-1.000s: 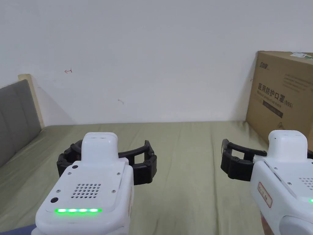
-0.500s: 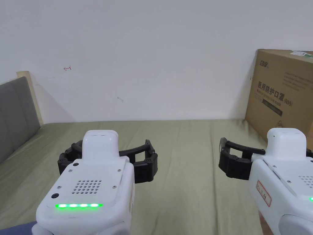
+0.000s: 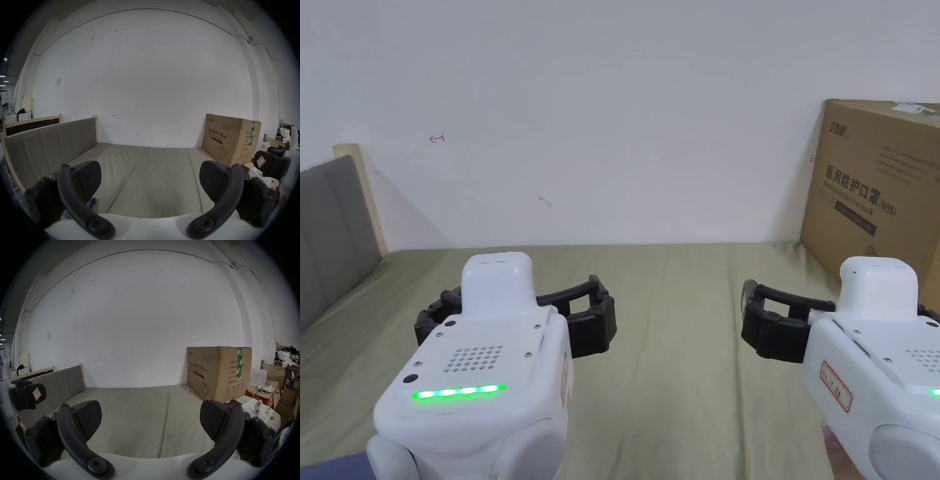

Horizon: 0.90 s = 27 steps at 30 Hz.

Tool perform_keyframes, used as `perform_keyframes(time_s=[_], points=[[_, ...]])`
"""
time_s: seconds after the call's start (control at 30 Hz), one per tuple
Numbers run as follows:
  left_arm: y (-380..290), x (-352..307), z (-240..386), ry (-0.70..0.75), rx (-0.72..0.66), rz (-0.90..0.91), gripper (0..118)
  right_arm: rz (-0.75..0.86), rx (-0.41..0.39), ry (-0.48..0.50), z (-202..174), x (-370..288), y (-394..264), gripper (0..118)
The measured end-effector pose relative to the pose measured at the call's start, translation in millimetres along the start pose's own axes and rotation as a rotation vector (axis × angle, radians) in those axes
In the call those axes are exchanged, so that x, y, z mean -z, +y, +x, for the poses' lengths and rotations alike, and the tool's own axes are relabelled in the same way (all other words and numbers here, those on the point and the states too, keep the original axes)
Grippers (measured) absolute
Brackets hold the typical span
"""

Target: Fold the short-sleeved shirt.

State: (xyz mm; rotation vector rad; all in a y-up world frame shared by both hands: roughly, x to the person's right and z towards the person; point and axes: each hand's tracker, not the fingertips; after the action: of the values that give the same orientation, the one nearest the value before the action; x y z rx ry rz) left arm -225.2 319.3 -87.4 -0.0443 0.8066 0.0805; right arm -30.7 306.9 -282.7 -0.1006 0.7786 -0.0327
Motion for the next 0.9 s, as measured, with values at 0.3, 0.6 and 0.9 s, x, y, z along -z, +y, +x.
perform_keyframes(time_s=[0.3, 0.6, 0.9], points=[[-1.1, 2.8, -2.2, -0.041, -0.026, -0.017, 118, -0.005, -0.004, -0.007, -1.1, 0.5, 0.2, 118], [-0.2, 4.0, -0.4, -0.039, -0.012, -0.014, 118, -0.013, -0.018, 0.002, -5.0, 3.9, -0.5, 118], [0.5, 7.7, -3.9, -0.032, -0.018, -0.02, 118, 0.002, -0.024, 0.021, -9.7, 5.6, 3.7, 118]])
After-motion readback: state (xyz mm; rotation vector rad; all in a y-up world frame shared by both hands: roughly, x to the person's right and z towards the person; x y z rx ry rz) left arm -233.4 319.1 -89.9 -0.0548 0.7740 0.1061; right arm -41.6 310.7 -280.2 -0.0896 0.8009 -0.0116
